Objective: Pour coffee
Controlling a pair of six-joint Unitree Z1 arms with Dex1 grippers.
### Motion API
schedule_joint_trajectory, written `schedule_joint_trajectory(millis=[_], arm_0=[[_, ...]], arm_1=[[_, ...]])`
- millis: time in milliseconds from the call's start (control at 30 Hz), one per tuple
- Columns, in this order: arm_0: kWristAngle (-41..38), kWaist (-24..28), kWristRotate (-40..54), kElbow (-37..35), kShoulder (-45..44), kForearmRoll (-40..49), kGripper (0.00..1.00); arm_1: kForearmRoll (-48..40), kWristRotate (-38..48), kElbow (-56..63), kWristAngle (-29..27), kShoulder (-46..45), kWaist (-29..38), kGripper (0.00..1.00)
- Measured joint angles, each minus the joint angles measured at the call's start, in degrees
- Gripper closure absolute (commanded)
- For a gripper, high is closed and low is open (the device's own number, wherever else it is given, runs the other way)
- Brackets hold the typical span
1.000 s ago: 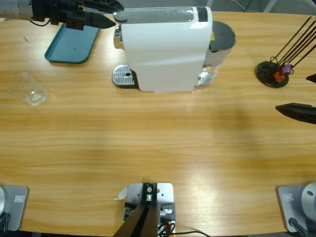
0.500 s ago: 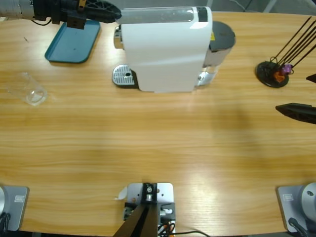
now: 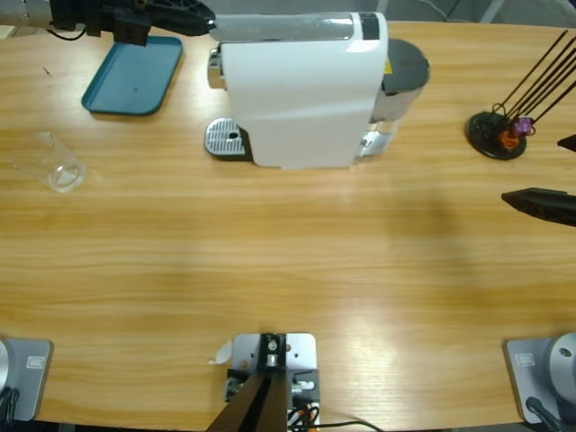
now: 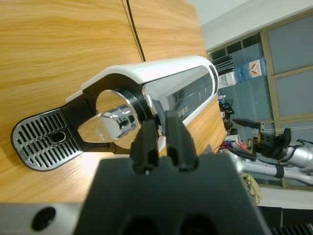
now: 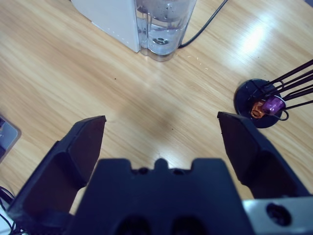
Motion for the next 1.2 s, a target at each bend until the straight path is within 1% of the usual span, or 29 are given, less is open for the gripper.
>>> schedule_joint_trajectory(millis=[100, 233, 300, 333, 367, 400, 433, 500, 600, 633, 667, 767, 800, 867, 933, 1033, 1100, 1200], arm_0=[[0.02, 0.00, -1.26, -0.55, -0.30, 0.05, 1.000], [0.01, -0.75, -2.66, -5.65, -3.04, -0.04, 1.000], [0.01, -0.85, -3.10, -7.03, -3.72, -0.04, 1.000], [0.01, -0.98, -3.18, -7.64, -3.78, -0.04, 0.853], [0.00, -1.08, -3.19, -8.04, -3.78, -0.05, 0.406], [0.00, -1.25, -3.19, -8.29, -3.79, -0.06, 0.179], [0.00, -1.69, -3.17, -8.46, -3.79, -0.23, 0.121], [0.26, -2.56, -0.87, -8.48, -3.79, -1.12, 0.119], [4.58, -4.65, 10.69, -8.18, -4.48, -1.71, 0.107], [6.45, -5.30, 16.17, -7.60, -5.08, -1.46, 0.033], [8.11, -5.78, 21.80, -7.11, -5.88, 0.00, 0.001], [13.49, -7.13, 35.74, -5.07, -8.96, 7.78, 0.000], [15.89, -7.74, 41.72, -4.08, -10.26, 11.34, 0.000], [19.80, -8.46, 54.31, -1.76, -12.97, 18.16, 0.000], [23.07, -8.83, 62.08, 1.10, -15.73, 22.46, 0.000], [26.04, -8.97, 67.17, 5.70, -19.68, 25.17, 0.003], [26.91, -9.02, 68.05, 8.83, -22.38, 25.74, 0.009], [27.94, -9.04, 68.14, 12.66, -26.09, 25.94, 0.009]], arm_1=[[0.00, 0.00, 0.00, 0.00, 0.00, 0.00, 0.000], [0.00, 0.00, -0.01, 0.00, 0.00, 0.00, 0.000], [0.02, 0.00, -0.10, 0.00, 0.00, 0.00, 0.000], [0.03, 0.00, -0.12, 0.00, 0.01, 0.00, 0.000], [0.03, 0.00, -0.13, 0.00, 0.01, 0.00, 0.000], [0.03, 0.00, -0.14, 0.00, 0.01, 0.00, 0.000], [0.03, 0.00, -0.14, 0.00, 0.01, 0.00, 0.000], [0.03, 0.00, -0.14, 0.00, 0.00, 0.00, 0.000], [0.03, 0.00, -0.14, -0.03, 0.00, -0.15, 0.000], [0.03, 0.20, -0.14, -0.52, 0.00, -0.40, 0.000], [0.03, 0.76, -0.14, -2.31, 0.05, -0.65, 0.000], [-0.41, 2.00, 0.08, -8.42, 0.07, -1.04, 0.000], [-1.34, 2.30, 0.55, -9.60, -0.19, -1.08, 0.000], [-3.41, 3.23, 1.99, -11.09, -1.12, -1.19, 0.000], [-4.69, 4.73, 3.00, -11.06, -1.54, -2.15, 0.000], [-6.04, 6.77, 3.93, -9.81, -1.55, -6.15, 0.000], [-6.58, 8.24, 4.23, -9.03, -1.15, -9.51, 0.000], [-7.54, 8.96, 4.23, -5.84, 2.54, -13.14, 0.000]])
